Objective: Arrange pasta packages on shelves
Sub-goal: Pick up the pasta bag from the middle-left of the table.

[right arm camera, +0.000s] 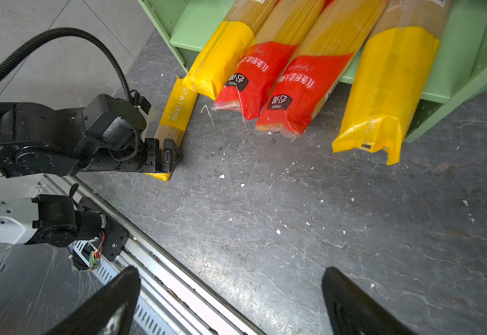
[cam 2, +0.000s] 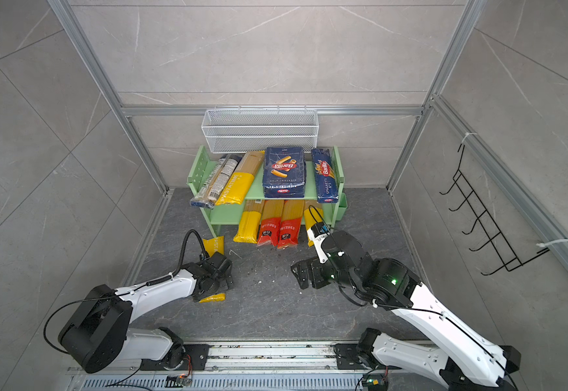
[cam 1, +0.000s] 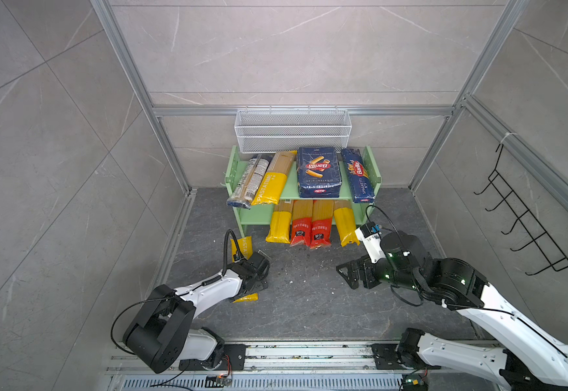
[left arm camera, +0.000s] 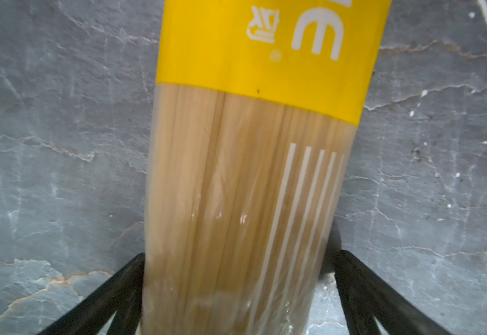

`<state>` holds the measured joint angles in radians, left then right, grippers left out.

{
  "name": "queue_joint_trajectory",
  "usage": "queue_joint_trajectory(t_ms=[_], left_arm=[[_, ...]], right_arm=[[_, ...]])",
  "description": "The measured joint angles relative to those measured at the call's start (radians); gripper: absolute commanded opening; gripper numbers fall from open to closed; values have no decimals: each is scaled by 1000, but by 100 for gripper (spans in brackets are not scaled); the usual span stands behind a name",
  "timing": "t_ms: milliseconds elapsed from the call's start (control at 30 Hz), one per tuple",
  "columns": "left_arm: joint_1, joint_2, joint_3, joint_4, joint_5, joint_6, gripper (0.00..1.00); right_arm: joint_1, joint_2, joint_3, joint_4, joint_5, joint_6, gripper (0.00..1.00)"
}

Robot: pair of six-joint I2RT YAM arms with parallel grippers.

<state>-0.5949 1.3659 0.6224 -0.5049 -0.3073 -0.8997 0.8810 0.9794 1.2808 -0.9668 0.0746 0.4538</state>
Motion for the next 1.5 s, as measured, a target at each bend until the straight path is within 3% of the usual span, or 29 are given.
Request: queue_joint_trajectory(t_ms=[400, 1333, 1500], left_arm=[[0, -96, 27, -127, -19, 2, 100], [41, 92, 51, 72, 3, 31, 100], [39, 99, 27, 112, -18, 21, 74]], right_arm=[[0, 45, 22, 2, 3, 0, 100], [0, 47, 28, 6, 19, 3, 100], [0, 47, 29, -2, 26, 3, 100]])
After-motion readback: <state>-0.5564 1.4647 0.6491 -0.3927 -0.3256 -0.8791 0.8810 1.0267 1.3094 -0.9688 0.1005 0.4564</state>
